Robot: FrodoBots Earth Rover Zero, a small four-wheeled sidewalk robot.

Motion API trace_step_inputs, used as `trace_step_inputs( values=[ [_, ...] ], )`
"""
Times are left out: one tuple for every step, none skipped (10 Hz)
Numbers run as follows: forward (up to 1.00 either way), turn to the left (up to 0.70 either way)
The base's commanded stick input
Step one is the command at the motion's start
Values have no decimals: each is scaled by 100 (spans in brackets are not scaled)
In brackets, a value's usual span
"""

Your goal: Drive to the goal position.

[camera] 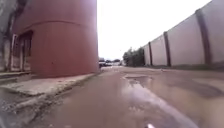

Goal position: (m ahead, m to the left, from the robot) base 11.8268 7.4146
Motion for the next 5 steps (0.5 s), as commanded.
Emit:
trace_step_inputs(
  values=[
    [30, 0],
    [30, 0],
    [30, 0],
    [30, 0],
    [30, 0]
  ],
)
